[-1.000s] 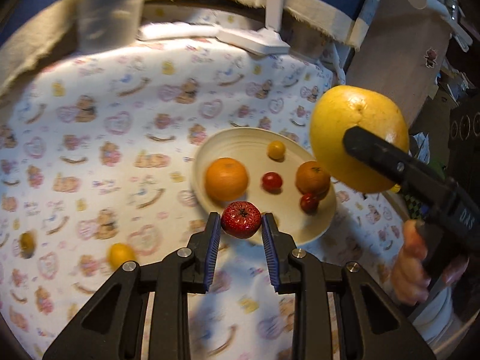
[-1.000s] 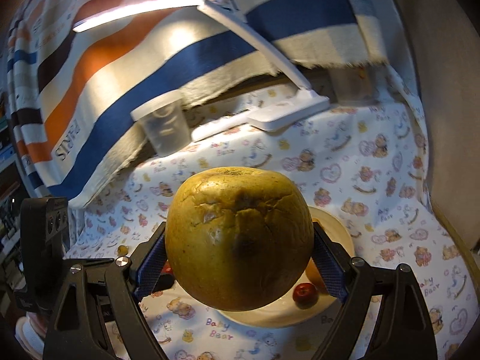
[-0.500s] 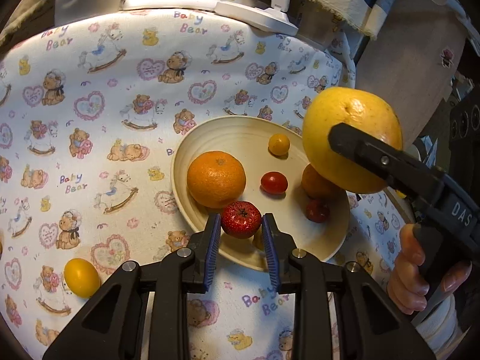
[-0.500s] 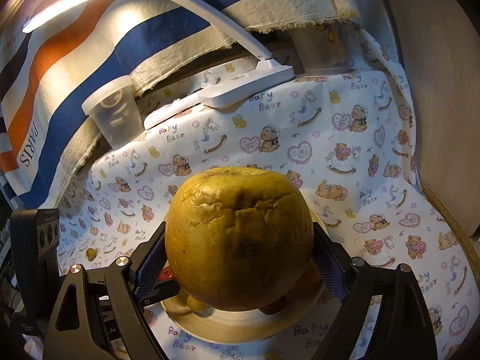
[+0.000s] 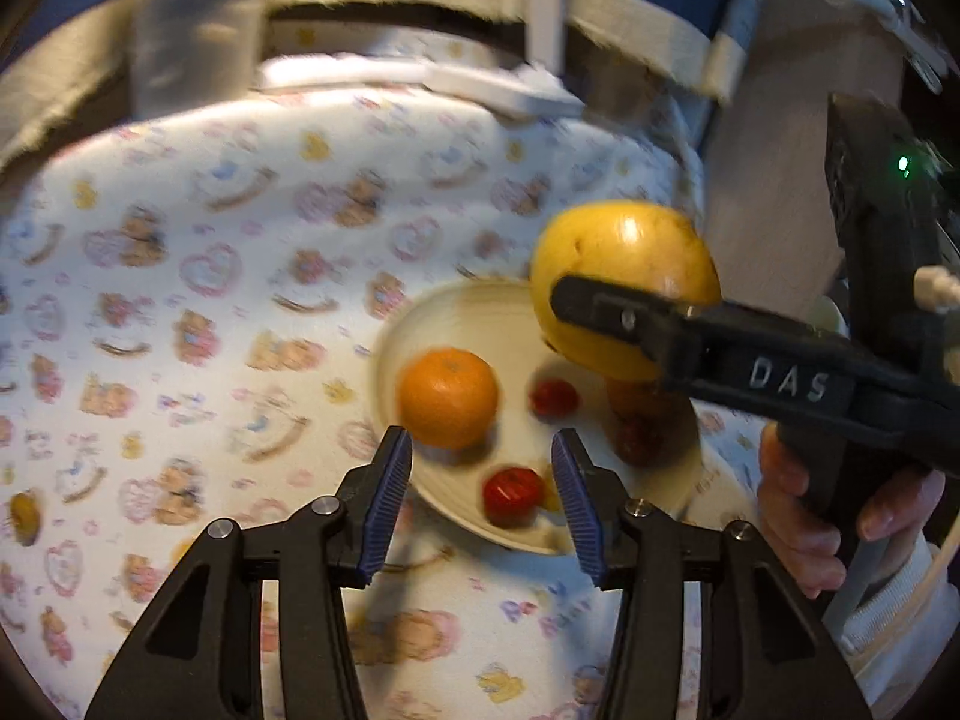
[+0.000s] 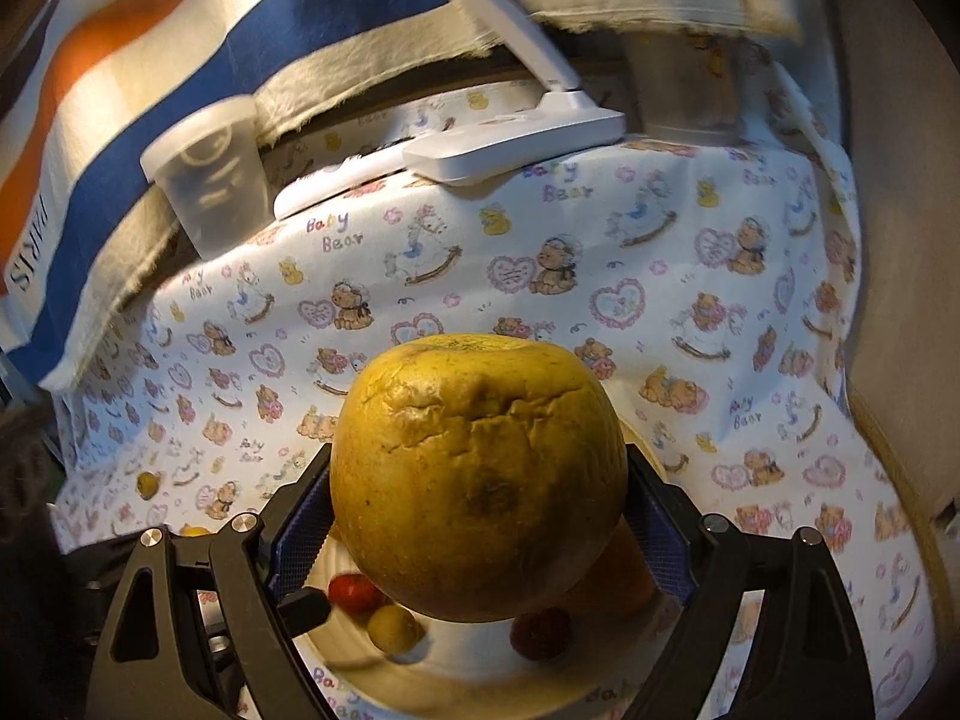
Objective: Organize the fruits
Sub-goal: 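Lower the grapefruit onto the plate and open the right tool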
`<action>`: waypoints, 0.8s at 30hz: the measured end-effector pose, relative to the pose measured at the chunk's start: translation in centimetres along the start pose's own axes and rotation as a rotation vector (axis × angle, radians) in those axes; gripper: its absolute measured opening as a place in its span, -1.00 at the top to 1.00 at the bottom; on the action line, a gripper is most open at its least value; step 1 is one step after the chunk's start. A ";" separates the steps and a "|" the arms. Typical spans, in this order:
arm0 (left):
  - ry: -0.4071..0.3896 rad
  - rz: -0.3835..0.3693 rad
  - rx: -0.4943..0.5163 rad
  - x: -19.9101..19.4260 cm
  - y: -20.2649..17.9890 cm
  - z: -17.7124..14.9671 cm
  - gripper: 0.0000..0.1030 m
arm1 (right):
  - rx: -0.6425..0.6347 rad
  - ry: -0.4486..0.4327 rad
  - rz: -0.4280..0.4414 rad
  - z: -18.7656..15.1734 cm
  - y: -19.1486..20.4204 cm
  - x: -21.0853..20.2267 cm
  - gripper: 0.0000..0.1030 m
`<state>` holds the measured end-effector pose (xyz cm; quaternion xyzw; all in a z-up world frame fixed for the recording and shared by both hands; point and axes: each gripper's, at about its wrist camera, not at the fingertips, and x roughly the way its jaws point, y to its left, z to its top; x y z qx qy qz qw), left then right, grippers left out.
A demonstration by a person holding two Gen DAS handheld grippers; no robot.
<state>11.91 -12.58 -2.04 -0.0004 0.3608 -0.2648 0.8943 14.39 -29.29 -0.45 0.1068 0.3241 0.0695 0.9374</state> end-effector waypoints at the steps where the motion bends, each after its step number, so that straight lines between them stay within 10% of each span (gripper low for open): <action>1: -0.013 0.016 -0.026 -0.3 0.5 0.2 0.05 | -0.002 0.009 0.007 0.3 0.3 0.3 -0.73; 24: -0.050 0.147 -0.167 -0.2 4.5 -0.2 0.03 | 0.094 0.103 -0.061 0.9 1.4 6.9 -0.74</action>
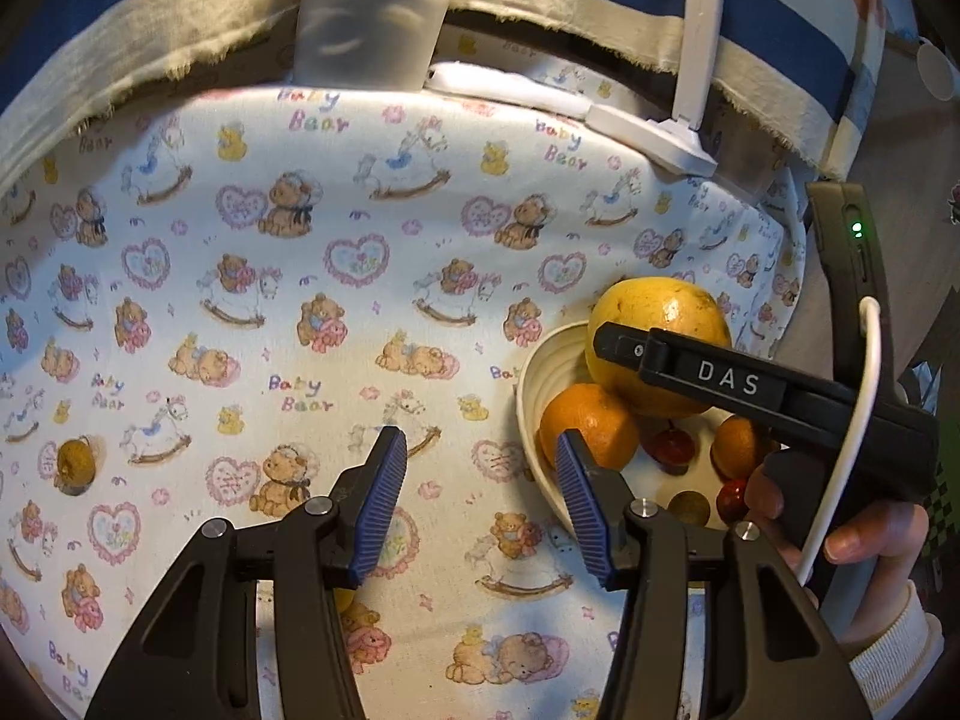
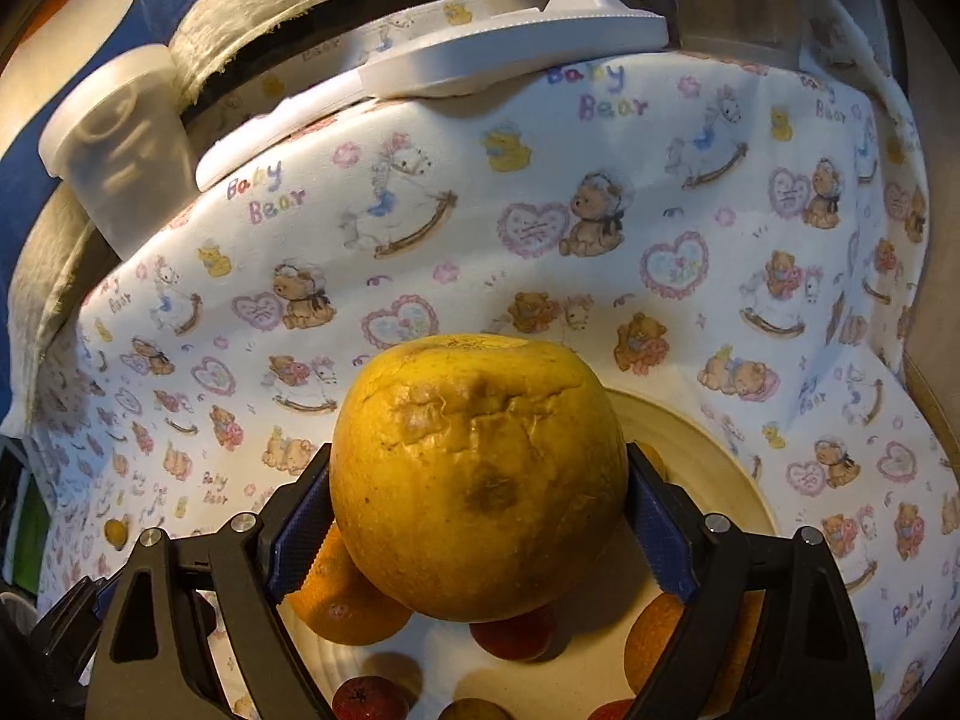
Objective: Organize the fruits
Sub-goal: 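Lower the grapefruit onto the plate and open the right tool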
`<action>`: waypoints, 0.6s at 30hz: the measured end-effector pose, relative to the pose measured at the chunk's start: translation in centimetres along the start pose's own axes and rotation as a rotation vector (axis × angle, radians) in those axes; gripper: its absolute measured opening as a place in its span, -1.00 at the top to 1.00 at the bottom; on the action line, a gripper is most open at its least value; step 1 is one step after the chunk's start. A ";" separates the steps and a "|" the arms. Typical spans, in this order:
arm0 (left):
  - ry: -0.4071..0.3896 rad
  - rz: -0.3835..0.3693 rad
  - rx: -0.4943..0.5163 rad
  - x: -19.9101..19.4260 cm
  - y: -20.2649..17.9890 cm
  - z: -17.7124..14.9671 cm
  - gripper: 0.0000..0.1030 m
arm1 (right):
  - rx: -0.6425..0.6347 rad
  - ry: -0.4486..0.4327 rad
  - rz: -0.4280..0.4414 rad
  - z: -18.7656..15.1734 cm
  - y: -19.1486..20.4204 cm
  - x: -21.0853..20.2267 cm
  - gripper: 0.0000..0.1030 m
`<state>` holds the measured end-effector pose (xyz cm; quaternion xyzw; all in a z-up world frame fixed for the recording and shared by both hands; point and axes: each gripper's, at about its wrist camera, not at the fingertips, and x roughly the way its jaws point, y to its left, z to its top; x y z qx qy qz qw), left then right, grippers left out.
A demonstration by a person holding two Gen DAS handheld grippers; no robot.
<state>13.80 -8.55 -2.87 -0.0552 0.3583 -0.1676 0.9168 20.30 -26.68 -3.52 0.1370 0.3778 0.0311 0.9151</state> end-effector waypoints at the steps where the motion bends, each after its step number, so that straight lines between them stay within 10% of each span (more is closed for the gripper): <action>1: 0.005 -0.004 -0.008 0.1 0.2 0.0 0.03 | -0.005 0.007 -0.007 -0.1 0.2 0.1 -0.75; 12: -0.031 0.018 0.052 -0.5 -0.6 -0.1 0.03 | 0.025 -0.015 0.035 0.1 -1.3 -1.6 -0.94; 18: -0.097 0.062 0.109 -2.0 -1.3 0.6 0.03 | -0.027 -0.227 -0.059 -0.7 -2.0 -7.0 -0.94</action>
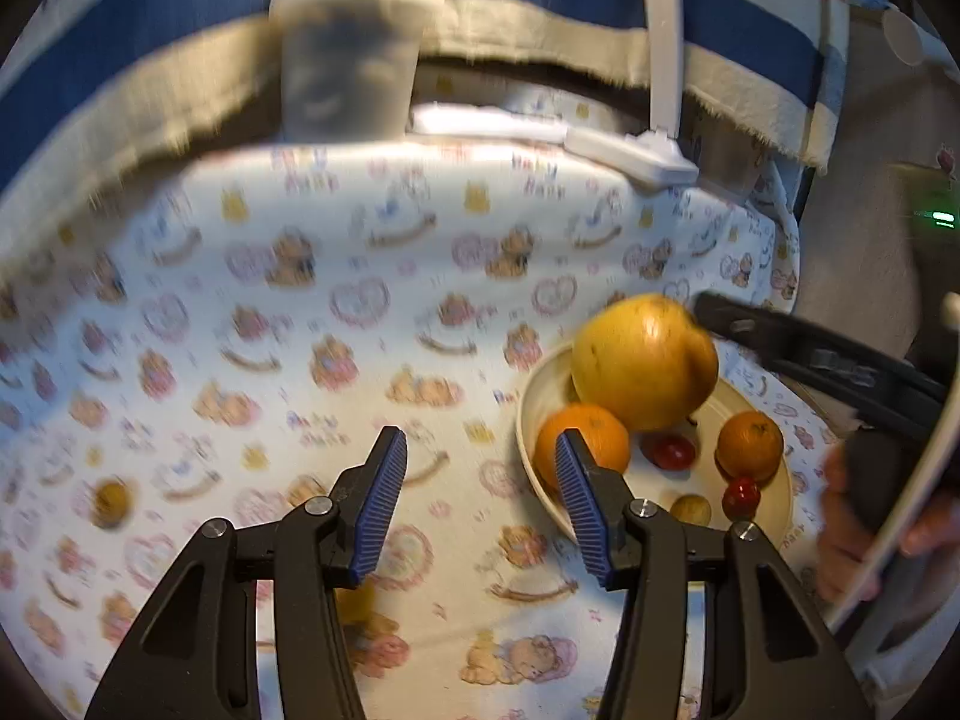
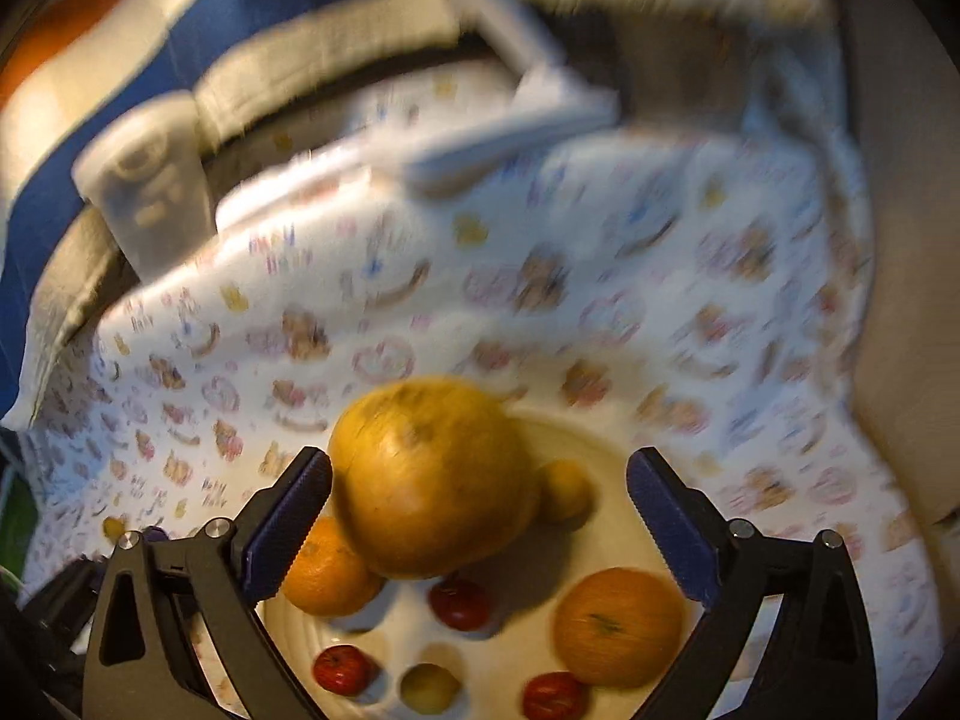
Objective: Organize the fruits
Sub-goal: 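Lower the grapefruit onto the plate and open the right tool, then move both open tools back toward the loose fruits on the cloth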
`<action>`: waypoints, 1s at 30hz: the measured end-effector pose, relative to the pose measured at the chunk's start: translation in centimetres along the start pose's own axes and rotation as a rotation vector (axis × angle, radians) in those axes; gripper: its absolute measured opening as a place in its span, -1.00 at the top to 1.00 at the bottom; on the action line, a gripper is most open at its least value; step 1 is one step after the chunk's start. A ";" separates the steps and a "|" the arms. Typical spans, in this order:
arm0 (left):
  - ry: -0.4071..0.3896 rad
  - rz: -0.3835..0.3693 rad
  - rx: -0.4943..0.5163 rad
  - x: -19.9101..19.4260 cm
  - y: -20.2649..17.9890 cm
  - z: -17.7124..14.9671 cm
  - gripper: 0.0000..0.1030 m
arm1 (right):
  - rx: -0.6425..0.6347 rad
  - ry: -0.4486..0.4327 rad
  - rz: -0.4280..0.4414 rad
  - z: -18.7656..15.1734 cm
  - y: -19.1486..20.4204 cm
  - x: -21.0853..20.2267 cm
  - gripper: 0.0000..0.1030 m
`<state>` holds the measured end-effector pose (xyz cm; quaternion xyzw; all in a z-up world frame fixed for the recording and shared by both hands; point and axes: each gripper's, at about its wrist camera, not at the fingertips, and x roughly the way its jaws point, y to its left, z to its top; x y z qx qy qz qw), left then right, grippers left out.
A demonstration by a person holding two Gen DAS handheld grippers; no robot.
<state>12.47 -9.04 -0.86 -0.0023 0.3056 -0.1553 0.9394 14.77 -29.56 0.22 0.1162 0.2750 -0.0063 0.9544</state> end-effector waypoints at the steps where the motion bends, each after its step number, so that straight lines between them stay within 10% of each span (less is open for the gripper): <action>1: -0.027 0.008 0.019 -0.7 -0.2 0.3 0.03 | -0.008 -0.047 -0.002 0.1 -0.1 -1.4 -0.97; 13: -0.318 0.034 0.120 -12.5 -1.3 3.0 -0.11 | -0.106 -0.258 0.116 1.2 2.1 -13.1 -0.98; 30: -0.416 0.136 0.070 -14.9 4.3 -1.7 -0.99 | -0.221 -0.321 0.141 -3.3 8.5 -12.3 -0.98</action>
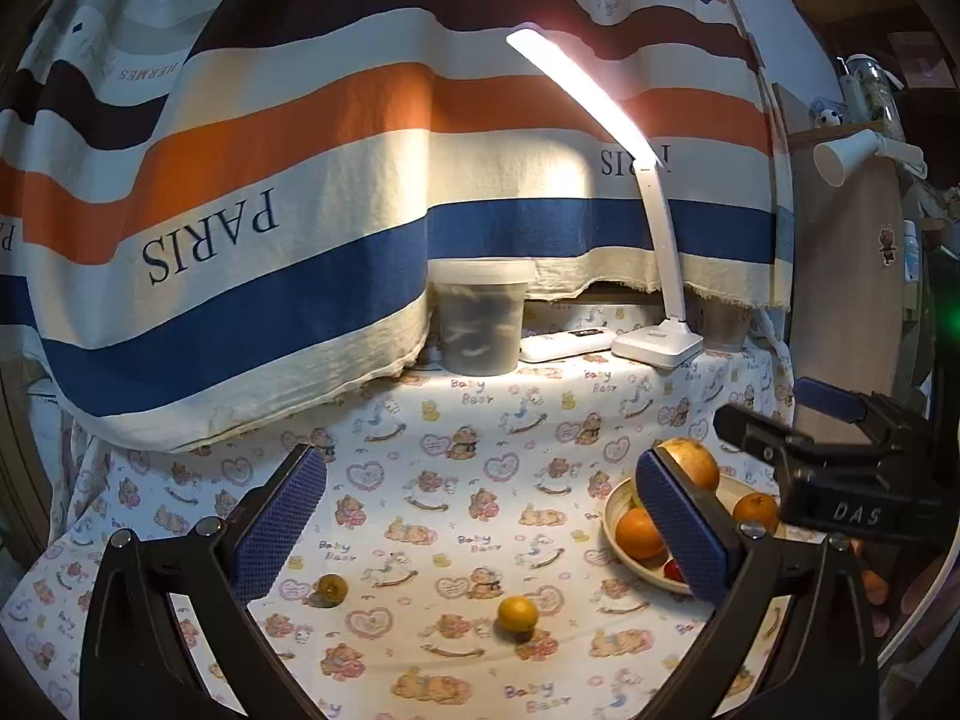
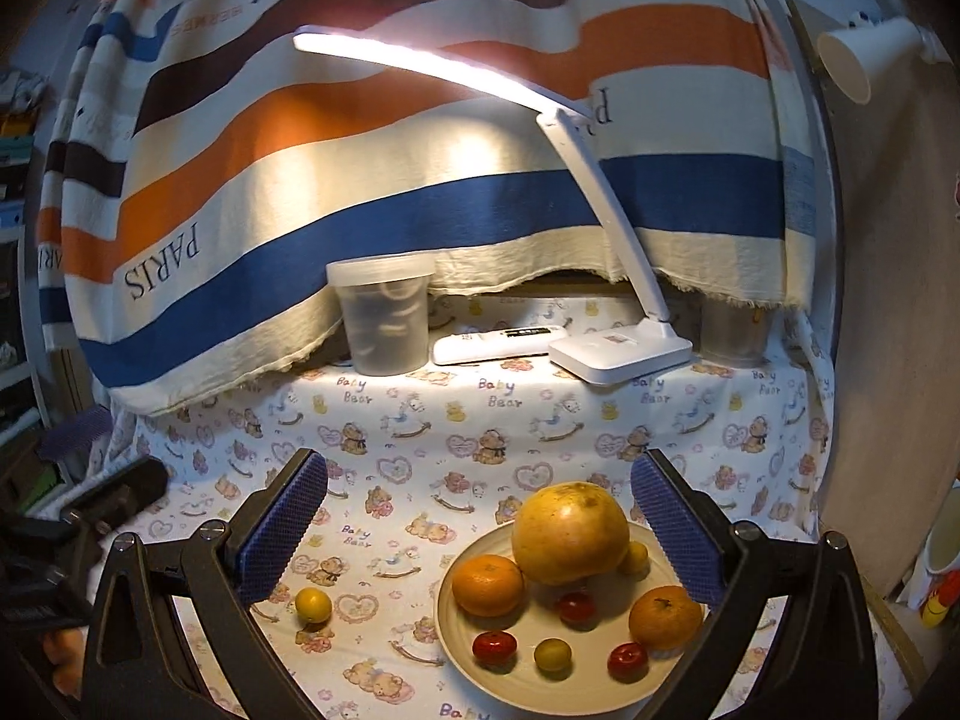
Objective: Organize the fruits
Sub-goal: 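Move both open tools back toward the loose fruits on the cloth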
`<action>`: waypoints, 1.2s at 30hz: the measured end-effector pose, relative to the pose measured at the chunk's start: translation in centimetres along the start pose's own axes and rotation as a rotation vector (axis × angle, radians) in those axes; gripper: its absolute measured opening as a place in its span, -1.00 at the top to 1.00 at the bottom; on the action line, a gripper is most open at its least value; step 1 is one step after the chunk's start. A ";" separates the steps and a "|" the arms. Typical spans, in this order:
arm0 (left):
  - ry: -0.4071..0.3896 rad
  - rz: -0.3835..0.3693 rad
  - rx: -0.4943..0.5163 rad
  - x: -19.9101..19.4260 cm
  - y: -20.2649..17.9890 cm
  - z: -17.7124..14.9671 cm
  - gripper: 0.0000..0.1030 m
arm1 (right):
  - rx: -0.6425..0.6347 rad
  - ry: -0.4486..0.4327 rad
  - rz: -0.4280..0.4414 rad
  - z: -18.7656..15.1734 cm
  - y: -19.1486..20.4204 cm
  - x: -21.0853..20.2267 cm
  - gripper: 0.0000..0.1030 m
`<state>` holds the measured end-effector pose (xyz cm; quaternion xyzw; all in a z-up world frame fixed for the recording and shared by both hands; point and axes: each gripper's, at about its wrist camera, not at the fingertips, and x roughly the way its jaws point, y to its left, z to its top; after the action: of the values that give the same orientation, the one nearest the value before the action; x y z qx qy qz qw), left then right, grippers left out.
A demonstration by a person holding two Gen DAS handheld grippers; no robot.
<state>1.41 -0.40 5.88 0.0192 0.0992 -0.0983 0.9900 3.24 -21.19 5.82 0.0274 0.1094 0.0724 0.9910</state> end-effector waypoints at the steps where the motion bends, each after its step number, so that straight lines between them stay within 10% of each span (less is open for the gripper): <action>1: 0.006 0.004 0.005 0.1 0.3 -0.2 -0.99 | -0.005 0.007 0.008 -0.4 0.3 0.2 -0.98; 27: 0.081 0.069 -0.138 0.4 5.7 -0.2 -0.99 | -0.048 0.180 0.099 -1.2 5.9 3.9 -0.98; 36: 0.202 0.118 -0.228 2.9 8.6 -1.6 -0.99 | 0.006 0.423 0.251 -3.0 7.8 9.0 -0.40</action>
<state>5.61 7.57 3.94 -0.0779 0.2073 -0.0254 0.9748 10.22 -12.06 1.53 0.0281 0.3102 0.1989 0.9292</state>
